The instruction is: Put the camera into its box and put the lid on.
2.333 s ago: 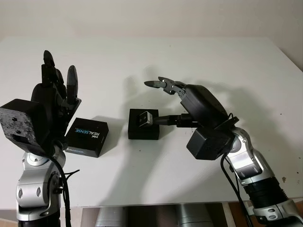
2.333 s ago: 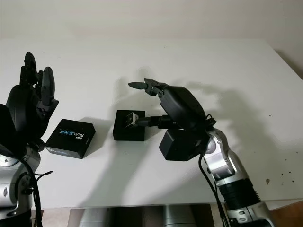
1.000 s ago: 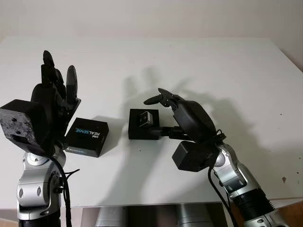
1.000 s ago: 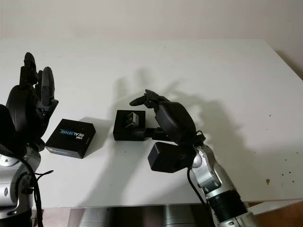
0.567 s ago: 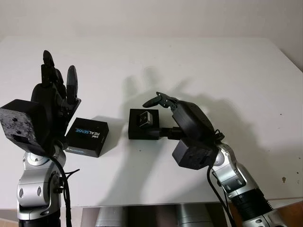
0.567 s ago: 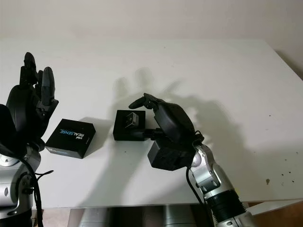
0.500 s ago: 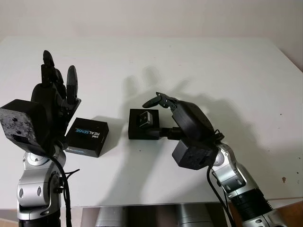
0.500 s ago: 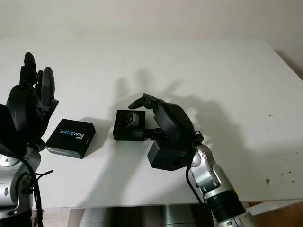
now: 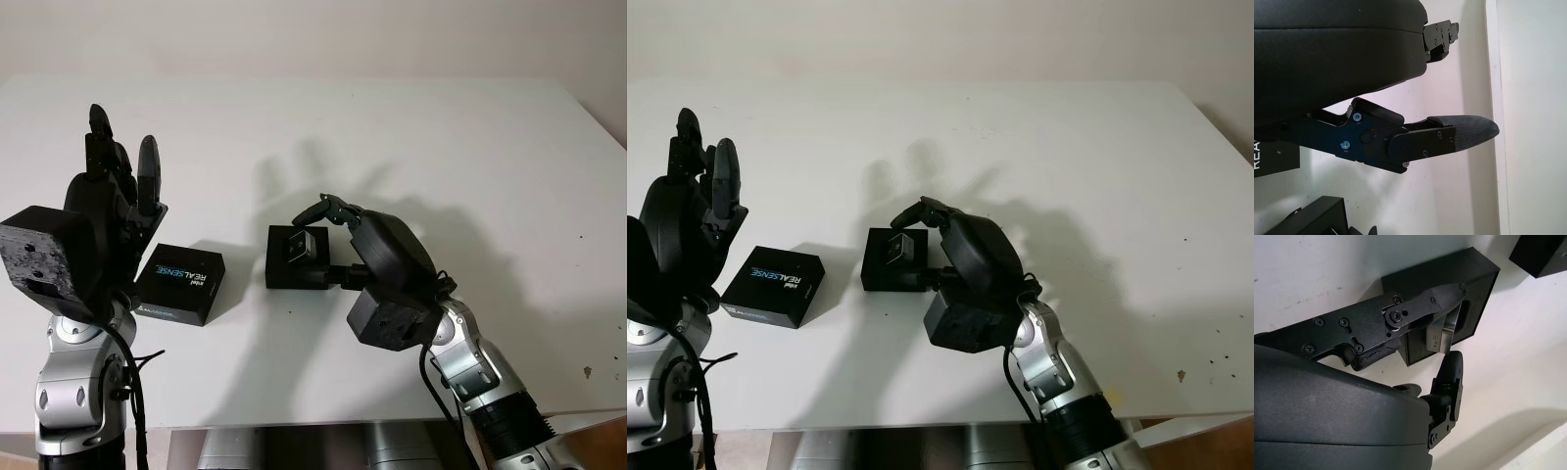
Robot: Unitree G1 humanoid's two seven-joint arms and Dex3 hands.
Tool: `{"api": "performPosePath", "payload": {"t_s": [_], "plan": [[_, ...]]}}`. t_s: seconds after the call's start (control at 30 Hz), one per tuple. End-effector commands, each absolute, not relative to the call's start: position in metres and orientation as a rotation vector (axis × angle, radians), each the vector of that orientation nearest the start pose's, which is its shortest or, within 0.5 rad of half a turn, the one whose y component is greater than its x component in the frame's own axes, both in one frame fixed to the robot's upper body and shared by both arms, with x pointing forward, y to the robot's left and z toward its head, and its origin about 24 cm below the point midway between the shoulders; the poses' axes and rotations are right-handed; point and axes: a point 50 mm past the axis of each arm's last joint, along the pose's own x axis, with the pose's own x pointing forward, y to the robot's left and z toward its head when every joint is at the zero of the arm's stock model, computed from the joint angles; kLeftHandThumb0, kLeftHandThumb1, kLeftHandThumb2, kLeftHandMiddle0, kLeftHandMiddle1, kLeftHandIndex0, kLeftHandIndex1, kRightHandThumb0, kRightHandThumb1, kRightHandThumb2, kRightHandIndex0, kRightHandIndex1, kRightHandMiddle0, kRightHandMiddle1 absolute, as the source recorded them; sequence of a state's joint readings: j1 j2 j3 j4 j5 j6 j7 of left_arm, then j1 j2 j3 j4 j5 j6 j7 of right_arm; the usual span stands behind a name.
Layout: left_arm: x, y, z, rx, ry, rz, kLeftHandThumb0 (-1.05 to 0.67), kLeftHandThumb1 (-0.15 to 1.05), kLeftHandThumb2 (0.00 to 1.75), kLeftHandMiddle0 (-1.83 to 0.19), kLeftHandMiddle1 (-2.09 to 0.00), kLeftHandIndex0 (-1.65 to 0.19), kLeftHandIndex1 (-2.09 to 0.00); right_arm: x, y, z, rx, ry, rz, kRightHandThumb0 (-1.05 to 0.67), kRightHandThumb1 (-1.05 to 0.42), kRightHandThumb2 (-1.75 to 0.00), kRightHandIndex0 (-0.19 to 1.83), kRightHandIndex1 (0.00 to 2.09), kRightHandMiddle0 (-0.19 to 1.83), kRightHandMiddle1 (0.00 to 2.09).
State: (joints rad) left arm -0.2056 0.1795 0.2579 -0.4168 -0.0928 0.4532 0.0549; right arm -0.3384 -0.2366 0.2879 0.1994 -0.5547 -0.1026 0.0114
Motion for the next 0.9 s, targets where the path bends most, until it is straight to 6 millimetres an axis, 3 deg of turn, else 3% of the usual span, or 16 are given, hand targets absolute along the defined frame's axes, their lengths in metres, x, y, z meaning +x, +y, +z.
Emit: {"api": "performPosePath", "payload": {"t_s": [0.0,0.87], "plan": [[0.2654,0.2196,0.1624,0.063,-0.217,0.227,-0.73,1.05,0.53,0.19,0.0,0.19,0.0,0.3075,-0.1032,0.0904,-0.812,-0.287,0.314,-0.63,-0.96,-0.06,0.36,0.07,0.23,1.01],[0.265,0.2198,0.1638,0.065,-0.219,0.227,-0.71,1.05,0.55,0.19,0.0,0.19,0.0,0.3077,-0.1037,0.0887,-0.854,-0.273,0.299,-0.6,-0.98,-0.05,0.37,0.06,0.29,1.0]]}}
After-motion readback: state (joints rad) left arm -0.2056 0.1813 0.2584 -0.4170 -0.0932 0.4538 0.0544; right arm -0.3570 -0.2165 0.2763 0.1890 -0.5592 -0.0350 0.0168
